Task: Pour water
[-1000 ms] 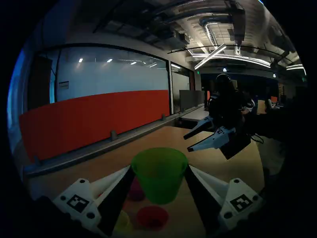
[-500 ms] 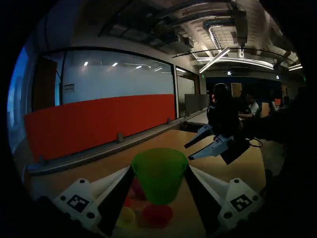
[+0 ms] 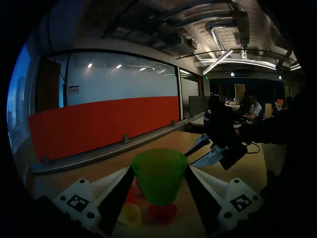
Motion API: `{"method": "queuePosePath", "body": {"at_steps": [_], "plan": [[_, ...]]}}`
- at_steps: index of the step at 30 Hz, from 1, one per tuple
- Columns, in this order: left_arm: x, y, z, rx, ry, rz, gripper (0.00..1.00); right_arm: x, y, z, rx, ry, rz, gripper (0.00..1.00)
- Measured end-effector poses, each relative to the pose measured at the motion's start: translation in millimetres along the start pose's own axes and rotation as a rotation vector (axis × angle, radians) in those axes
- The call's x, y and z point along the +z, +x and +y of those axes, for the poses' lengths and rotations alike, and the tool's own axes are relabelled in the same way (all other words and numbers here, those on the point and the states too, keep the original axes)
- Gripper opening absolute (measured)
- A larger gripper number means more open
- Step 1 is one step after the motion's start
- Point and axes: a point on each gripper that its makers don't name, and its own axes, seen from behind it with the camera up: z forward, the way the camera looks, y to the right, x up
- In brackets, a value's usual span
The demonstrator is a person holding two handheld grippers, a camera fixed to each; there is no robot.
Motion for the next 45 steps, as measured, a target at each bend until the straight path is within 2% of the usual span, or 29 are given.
{"method": "queuePosePath", "body": {"at_steps": [27,34,36,38,45], "plan": [[-16.5,-5,-15.5,-0.003,0.041,-0.009,0.88,53.7,-22,4,0.005,0.001,-0.063,1.0],[-19.2,-7,-16.8,-0.009,0.043,-0.011,0.88,60.7,-23,3,-0.006,0.003,-0.069,1.0],[-19.6,-8,-17.2,-0.009,0.043,-0.012,0.88,61.7,-24,2,-0.008,0.005,-0.07,0.98],[-19.8,-9,-17.4,-0.009,0.043,-0.014,0.88,62.1,-25,1,-0.013,0.009,-0.07,0.92],[-18.8,-12,-15.5,-0.012,0.037,-0.022,0.88,62.2,-24,0,-0.014,0.016,-0.052,0.9]]}}
